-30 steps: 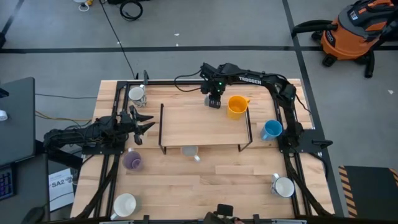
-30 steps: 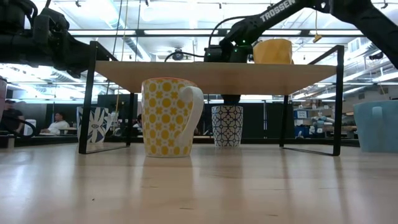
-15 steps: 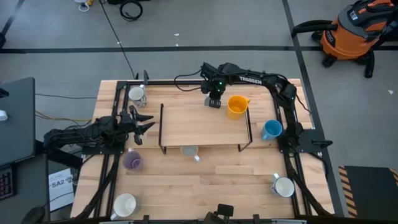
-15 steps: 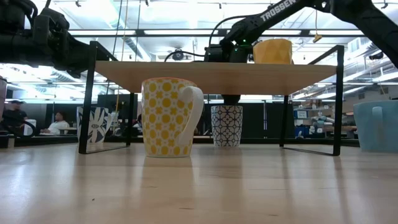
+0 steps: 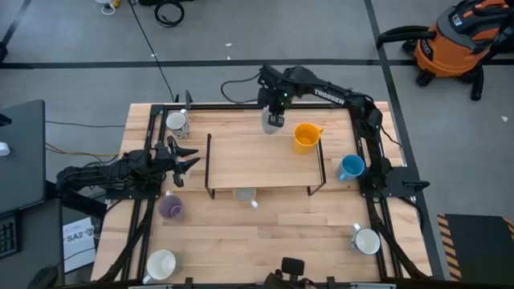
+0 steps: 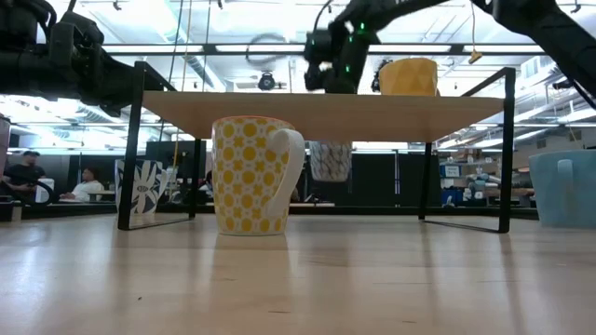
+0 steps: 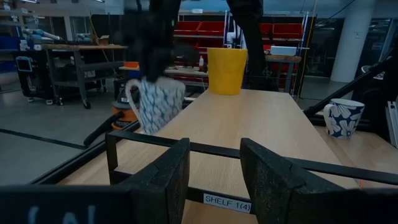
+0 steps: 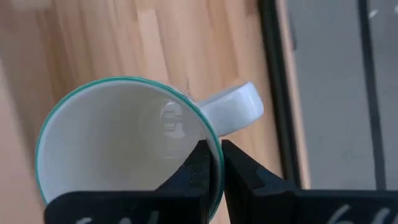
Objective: Place coffee mugs
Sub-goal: Put the green patterned mug on the shelf
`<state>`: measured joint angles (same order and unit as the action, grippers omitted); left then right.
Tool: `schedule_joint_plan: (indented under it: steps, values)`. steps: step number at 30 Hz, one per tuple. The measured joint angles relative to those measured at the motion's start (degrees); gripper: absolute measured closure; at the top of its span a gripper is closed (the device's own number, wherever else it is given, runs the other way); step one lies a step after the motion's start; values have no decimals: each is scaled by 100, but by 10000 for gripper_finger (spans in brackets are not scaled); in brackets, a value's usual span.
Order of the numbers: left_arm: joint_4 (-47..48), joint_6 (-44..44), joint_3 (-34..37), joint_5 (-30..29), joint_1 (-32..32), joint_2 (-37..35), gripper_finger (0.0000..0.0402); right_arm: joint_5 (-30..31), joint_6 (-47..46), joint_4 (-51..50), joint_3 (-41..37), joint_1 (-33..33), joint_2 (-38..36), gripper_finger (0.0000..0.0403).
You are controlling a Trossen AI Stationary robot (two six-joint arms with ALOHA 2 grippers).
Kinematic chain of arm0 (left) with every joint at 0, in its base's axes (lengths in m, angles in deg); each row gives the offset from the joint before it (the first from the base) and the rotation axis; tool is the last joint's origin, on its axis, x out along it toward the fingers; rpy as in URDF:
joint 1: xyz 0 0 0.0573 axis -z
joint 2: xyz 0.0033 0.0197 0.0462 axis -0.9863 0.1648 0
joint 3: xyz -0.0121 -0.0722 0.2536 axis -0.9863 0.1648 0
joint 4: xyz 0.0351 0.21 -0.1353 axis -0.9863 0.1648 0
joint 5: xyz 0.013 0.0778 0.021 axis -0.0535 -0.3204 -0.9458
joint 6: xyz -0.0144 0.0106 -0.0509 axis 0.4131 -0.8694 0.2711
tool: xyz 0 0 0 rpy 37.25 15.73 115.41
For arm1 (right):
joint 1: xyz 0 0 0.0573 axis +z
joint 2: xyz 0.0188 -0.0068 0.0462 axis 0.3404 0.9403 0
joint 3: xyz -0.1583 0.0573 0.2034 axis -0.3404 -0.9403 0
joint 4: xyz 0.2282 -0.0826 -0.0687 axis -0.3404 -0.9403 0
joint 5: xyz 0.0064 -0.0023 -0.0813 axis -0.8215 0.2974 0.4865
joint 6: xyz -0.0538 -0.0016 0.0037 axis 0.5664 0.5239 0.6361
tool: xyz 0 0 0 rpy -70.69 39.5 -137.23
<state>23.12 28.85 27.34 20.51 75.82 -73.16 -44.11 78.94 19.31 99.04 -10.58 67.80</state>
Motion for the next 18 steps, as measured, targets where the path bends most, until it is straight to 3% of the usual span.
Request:
schedule_joint_plan:
  steps: [9, 18]
  values:
    - [0, -4, 2, 0, 0, 0, 253, -22, 21, -1008, 1525, -5, -14, 378]
    - [2, -4, 2, -2, 0, 0, 253, -834, -3, -1749, 1503, 196, -314, 375]
